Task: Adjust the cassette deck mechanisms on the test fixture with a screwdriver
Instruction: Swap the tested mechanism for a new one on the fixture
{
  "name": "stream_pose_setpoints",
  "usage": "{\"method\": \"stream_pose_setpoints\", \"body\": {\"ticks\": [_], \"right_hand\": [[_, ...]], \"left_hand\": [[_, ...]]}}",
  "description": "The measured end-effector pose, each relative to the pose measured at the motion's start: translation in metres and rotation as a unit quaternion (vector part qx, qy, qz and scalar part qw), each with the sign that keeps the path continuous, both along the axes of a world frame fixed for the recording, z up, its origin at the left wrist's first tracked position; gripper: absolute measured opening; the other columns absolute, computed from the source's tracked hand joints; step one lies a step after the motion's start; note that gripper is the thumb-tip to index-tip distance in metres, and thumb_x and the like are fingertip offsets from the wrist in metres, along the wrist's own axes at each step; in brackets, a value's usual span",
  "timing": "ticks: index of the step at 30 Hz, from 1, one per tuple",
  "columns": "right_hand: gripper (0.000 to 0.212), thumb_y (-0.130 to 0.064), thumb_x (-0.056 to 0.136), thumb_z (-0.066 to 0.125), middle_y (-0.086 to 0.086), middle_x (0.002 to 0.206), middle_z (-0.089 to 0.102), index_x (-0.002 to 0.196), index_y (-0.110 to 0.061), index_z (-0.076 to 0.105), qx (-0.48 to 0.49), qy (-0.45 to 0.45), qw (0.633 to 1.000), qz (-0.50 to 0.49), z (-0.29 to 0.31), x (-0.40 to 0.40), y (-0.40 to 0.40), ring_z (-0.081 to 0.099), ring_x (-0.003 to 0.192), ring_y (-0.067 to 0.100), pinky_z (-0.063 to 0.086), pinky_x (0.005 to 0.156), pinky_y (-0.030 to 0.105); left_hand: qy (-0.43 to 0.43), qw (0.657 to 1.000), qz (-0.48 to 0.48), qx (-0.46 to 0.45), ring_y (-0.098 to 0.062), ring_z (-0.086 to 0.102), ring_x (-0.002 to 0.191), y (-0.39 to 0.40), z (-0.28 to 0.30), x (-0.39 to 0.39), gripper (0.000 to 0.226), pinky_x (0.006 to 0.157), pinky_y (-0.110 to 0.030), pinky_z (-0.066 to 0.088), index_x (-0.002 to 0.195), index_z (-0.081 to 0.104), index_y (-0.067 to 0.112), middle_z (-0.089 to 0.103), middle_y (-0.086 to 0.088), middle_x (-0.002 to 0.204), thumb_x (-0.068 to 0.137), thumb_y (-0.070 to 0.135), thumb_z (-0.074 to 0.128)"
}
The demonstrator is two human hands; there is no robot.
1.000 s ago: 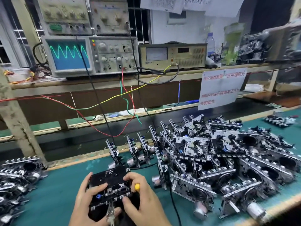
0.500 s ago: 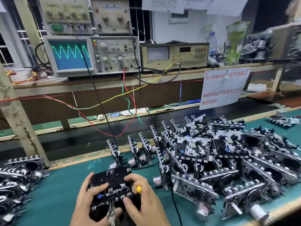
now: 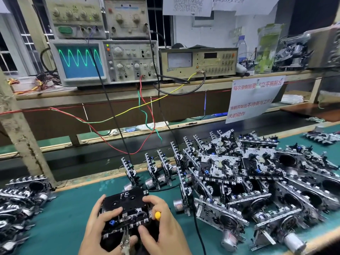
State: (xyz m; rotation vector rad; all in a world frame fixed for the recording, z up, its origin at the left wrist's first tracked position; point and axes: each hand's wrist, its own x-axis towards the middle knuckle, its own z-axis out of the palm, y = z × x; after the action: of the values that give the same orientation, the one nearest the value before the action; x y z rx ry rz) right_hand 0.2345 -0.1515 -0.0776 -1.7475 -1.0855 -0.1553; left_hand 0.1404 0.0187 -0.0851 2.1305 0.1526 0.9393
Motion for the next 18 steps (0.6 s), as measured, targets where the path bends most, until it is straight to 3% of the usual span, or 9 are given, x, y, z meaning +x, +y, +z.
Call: {"method": "stream_pose_setpoints", "body": {"ticks": [2,3,8,10,12,15,18], "right_hand": [[0.041,-0.039,0.089,0.061,-0.031,0.152,0.031,0.099,-0.047,0.022,0.023,-0.012,1.000,-0.013,-0.002,0.001,0.001,0.050,0.122,-0.006,0.043,0.089,0.016],[0.042,-0.037,0.088,0.062,-0.029,0.154,0.030,0.100,-0.046,0.023,0.033,-0.012,0.999,-0.018,-0.003,0.002,0.001,0.050,0.125,-0.004,0.044,0.089,0.018],[0.037,-0.035,0.084,0.063,-0.026,0.145,0.026,0.099,-0.043,0.031,0.078,-0.024,0.994,-0.075,-0.007,0.003,0.001,0.039,0.137,0.006,0.044,0.097,0.035],[0.019,-0.037,0.089,0.056,-0.027,0.139,0.028,0.098,-0.040,0.039,0.092,-0.042,0.989,-0.110,-0.009,0.003,0.000,0.038,0.133,0.005,0.042,0.098,0.038],[0.005,-0.038,0.095,0.048,-0.027,0.133,0.033,0.093,-0.034,0.050,0.092,-0.069,0.983,-0.145,-0.009,0.005,0.001,0.038,0.127,0.001,0.041,0.096,0.038],[0.028,-0.046,0.102,0.041,-0.018,0.117,0.041,0.089,-0.031,0.061,0.094,-0.109,0.972,-0.185,-0.004,0.007,0.000,0.040,0.111,0.000,0.039,0.088,0.032],[0.035,-0.052,0.103,0.043,-0.009,0.092,0.044,0.088,-0.030,0.065,0.131,-0.149,0.961,-0.195,0.002,0.006,-0.004,0.042,0.087,0.007,0.041,0.077,0.030]], "left_hand": [[0.008,1.000,0.008,0.004,-0.029,0.049,0.137,0.002,-0.002,0.001,0.069,0.113,-0.037,0.038,0.112,0.064,0.058,0.037,0.004,0.157,0.046,0.052,0.083],[0.012,1.000,0.011,0.005,-0.030,0.049,0.137,0.002,-0.002,0.002,0.069,0.112,-0.038,0.038,0.111,0.064,0.059,0.037,0.005,0.157,0.045,0.051,0.082],[0.036,0.999,0.001,0.003,-0.026,0.038,0.143,0.005,-0.002,0.000,0.075,0.115,-0.017,0.024,0.109,0.059,0.071,0.038,0.003,0.154,0.044,0.050,0.090],[0.047,0.999,0.011,-0.022,-0.024,0.038,0.143,0.004,-0.001,0.002,0.088,0.118,-0.029,0.025,0.106,0.057,0.074,0.038,0.006,0.153,0.035,0.040,0.096],[0.031,0.999,0.028,0.004,-0.022,0.040,0.142,0.002,-0.001,0.005,0.079,0.115,-0.032,0.028,0.106,0.061,0.069,0.040,0.007,0.153,0.037,0.049,0.091],[0.024,0.999,0.038,0.015,-0.024,0.041,0.142,-0.001,-0.003,0.002,0.070,0.113,-0.043,0.030,0.110,0.062,0.061,0.039,0.008,0.155,0.043,0.059,0.084],[0.014,0.999,0.044,0.021,-0.023,0.040,0.143,0.000,-0.006,-0.001,0.069,0.111,-0.049,0.033,0.113,0.062,0.057,0.038,0.009,0.157,0.047,0.062,0.083]]}}
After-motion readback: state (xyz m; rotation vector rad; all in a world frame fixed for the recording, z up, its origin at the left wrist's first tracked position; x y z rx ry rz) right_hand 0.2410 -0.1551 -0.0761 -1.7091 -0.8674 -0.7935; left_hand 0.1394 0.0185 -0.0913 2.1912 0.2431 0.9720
